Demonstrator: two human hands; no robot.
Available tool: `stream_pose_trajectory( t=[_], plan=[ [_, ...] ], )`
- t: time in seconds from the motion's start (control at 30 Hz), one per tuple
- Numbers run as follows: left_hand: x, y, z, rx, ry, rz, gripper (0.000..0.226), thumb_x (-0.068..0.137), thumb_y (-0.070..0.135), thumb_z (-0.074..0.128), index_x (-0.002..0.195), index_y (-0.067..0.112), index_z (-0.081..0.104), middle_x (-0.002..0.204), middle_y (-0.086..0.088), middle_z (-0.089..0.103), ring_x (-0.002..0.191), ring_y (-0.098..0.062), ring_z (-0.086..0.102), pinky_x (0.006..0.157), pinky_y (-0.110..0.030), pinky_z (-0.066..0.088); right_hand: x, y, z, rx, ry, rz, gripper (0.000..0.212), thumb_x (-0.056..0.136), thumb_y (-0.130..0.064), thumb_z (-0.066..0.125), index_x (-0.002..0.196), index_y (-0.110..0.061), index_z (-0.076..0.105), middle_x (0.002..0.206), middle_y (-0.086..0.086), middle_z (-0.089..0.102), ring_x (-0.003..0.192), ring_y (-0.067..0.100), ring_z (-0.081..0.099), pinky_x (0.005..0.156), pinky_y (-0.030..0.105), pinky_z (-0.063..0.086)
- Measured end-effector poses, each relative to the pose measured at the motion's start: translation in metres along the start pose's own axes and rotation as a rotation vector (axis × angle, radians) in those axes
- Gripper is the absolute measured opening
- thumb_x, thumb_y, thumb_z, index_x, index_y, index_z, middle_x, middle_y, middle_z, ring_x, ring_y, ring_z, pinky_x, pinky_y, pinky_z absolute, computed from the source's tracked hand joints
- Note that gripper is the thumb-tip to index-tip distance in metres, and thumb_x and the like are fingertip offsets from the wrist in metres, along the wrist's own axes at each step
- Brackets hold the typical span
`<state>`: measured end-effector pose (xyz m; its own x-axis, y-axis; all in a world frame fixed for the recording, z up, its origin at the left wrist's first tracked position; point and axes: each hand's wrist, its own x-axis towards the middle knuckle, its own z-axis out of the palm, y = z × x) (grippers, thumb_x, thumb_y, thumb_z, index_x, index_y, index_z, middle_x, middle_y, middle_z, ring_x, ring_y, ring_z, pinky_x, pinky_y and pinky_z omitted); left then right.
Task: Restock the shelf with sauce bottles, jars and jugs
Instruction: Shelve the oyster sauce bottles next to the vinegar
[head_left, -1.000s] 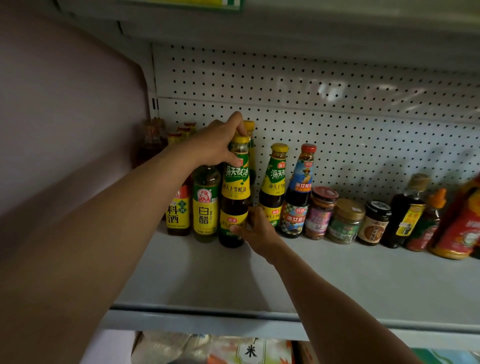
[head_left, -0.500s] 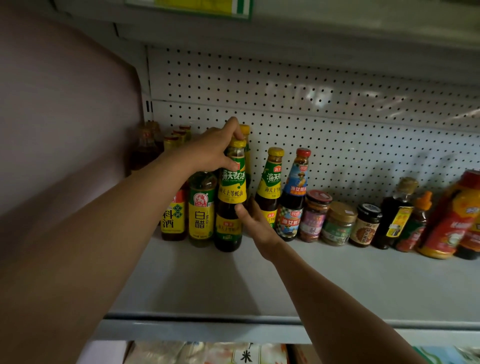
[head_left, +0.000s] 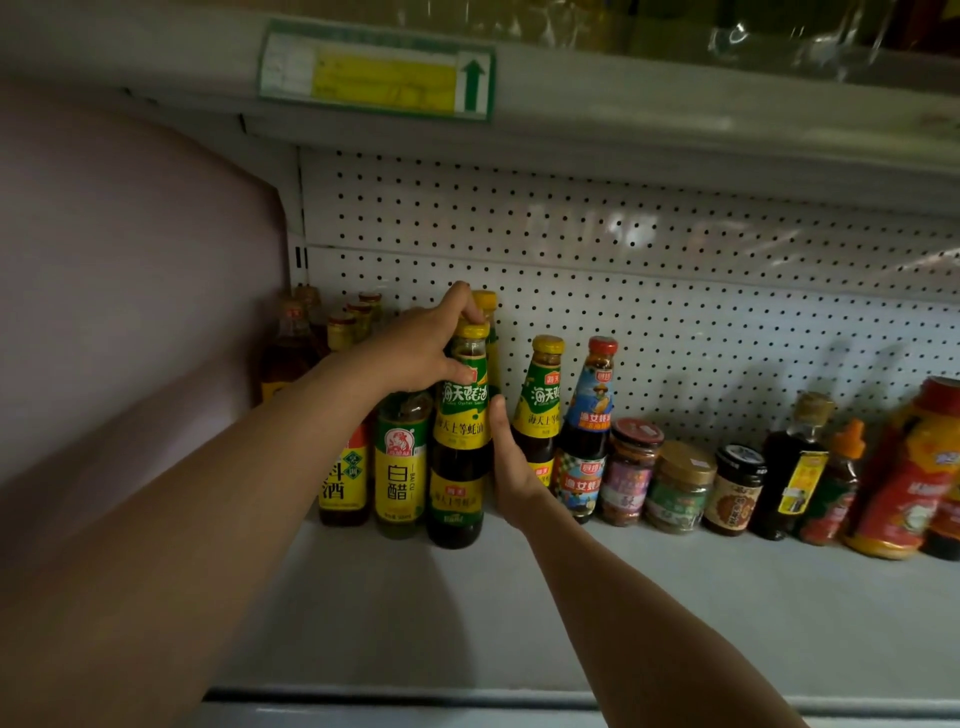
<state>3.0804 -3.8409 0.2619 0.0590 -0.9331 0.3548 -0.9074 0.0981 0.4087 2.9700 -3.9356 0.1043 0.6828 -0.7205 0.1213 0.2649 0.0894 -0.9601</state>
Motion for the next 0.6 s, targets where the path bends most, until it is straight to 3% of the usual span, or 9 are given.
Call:
stream_pose_trajectory(
  t=[0.27, 0.4, 0.5, 0.6],
  plan=[
    [0.0011, 0.0, 0.0018, -0.038, -0.013, -0.025, 0.054, 0.084, 0.017, 0.075, 0.12, 0.028, 0.036, 0.112, 0.003, 0.059, 0.098, -0.016, 0.061, 0.072, -0.028, 0.049, -0.0005, 0.0009, -0.0056, -0.007, 0.01, -0.012, 0.068, 0.096, -0.067, 0.04, 0.15, -0.025, 0.044, 0.148, 0.01, 0.054, 0.138, 0.031, 0.049, 0.116, 0.061, 0.033],
    [0.001, 0.001, 0.0009, -0.034, -0.008, -0.02, 0.054, 0.084, 0.017, 0.076, 0.119, 0.029, 0.035, 0.112, 0.004, 0.059, 0.098, -0.016, 0.06, 0.07, -0.026, 0.049, -0.003, -0.0066, -0.0084, 0.025, -0.038, -0.018, 0.049, 0.105, -0.054, 0.027, 0.136, -0.028, 0.054, 0.128, -0.002, 0.069, 0.122, 0.018, 0.063, 0.103, 0.043, 0.05],
    [-0.0002, 0.0008, 0.0004, -0.023, -0.002, -0.012, 0.055, 0.084, 0.018, 0.076, 0.12, 0.027, 0.036, 0.112, 0.006, 0.056, 0.098, -0.014, 0.058, 0.067, -0.023, 0.045, 0.0007, -0.0023, -0.0066, 0.0, -0.007, -0.017, 0.06, 0.102, -0.061, 0.03, 0.147, -0.026, 0.047, 0.14, 0.003, 0.061, 0.131, 0.023, 0.057, 0.113, 0.053, 0.041],
    [-0.0012, -0.0013, 0.0013, -0.021, 0.003, -0.008, 0.056, 0.084, 0.017, 0.076, 0.123, 0.025, 0.036, 0.115, 0.007, 0.054, 0.101, -0.014, 0.055, 0.074, -0.028, 0.046, 0.0036, 0.0001, -0.0003, 0.021, 0.009, -0.006, 0.063, 0.1, -0.065, 0.031, 0.147, -0.027, 0.048, 0.142, 0.007, 0.059, 0.133, 0.027, 0.055, 0.114, 0.058, 0.038]
  ],
)
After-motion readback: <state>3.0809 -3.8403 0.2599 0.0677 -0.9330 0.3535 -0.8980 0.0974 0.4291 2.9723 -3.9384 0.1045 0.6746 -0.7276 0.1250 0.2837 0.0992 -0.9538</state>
